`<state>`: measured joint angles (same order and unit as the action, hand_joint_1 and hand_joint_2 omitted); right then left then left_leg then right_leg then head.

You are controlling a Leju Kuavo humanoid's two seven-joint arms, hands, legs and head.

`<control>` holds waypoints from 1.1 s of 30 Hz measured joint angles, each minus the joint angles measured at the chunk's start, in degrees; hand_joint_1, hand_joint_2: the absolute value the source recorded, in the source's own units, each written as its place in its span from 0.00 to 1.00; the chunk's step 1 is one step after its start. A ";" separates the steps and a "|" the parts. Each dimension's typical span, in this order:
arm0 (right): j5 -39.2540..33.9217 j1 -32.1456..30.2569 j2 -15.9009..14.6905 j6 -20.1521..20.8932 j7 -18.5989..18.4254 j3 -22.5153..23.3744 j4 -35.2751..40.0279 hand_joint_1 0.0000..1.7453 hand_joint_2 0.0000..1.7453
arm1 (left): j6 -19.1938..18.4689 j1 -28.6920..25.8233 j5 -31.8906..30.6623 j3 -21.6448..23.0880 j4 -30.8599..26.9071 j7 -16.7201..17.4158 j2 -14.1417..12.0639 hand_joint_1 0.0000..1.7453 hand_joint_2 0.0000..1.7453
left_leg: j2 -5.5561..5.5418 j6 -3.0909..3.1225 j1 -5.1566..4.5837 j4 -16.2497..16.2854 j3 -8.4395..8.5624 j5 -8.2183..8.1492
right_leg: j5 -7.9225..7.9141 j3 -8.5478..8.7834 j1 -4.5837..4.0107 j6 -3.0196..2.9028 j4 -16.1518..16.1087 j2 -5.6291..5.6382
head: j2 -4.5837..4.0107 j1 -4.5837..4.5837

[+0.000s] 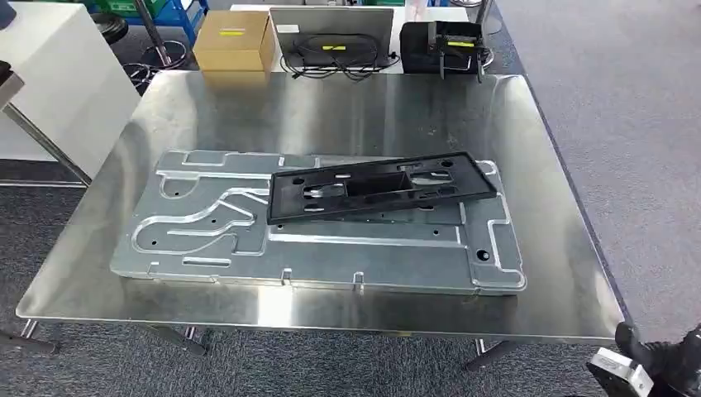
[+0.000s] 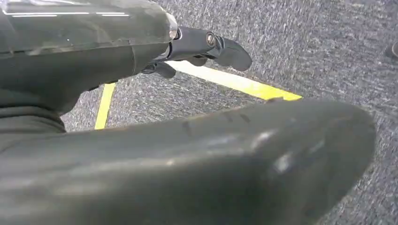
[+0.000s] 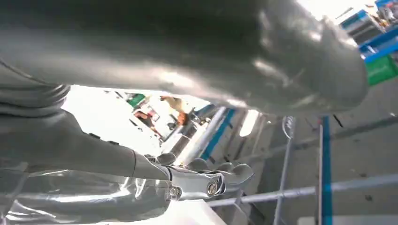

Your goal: Take the parts from the cabinet and place them on the table.

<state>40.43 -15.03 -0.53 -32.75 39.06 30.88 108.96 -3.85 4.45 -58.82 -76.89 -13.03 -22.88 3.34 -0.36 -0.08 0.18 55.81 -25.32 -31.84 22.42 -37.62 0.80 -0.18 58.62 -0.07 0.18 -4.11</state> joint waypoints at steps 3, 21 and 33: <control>3.20 1.18 1.34 3.44 -0.02 2.35 -4.60 0.00 0.00 | -0.07 -0.09 0.15 0.00 0.00 0.07 0.04 0.00 0.00 | -0.01 0.38 -0.32 0.42 -0.88 1.43 | -1.49 -0.05 0.23 0.97 -0.84 -0.04 | 0.00 0.00; 16.69 13.17 -3.54 2.99 -18.55 30.26 -72.96 0.00 0.00 | 0.09 -0.77 1.12 -1.07 0.00 -0.63 1.38 0.00 0.00 | 0.39 -0.44 -0.01 4.33 -8.46 3.56 | 5.17 6.72 0.38 -0.51 -1.08 -0.23 | 0.00 0.00; 20.09 15.50 -2.93 13.52 -31.84 33.05 -89.64 0.00 0.00 | 0.09 -0.22 0.76 -1.20 0.02 -1.42 1.66 0.00 0.00 | 0.33 1.42 -1.14 -1.77 3.82 -0.50 | -1.92 0.28 -0.39 0.10 -1.15 -0.47 | 0.00 0.00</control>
<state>60.52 0.47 -3.46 -19.23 7.22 63.93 19.32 -3.76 4.23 -58.05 -78.09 -13.00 -24.30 5.01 -0.02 1.34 -0.96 54.04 -21.51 -32.34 20.49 -37.33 0.41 -0.08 57.46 -0.55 0.18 -4.11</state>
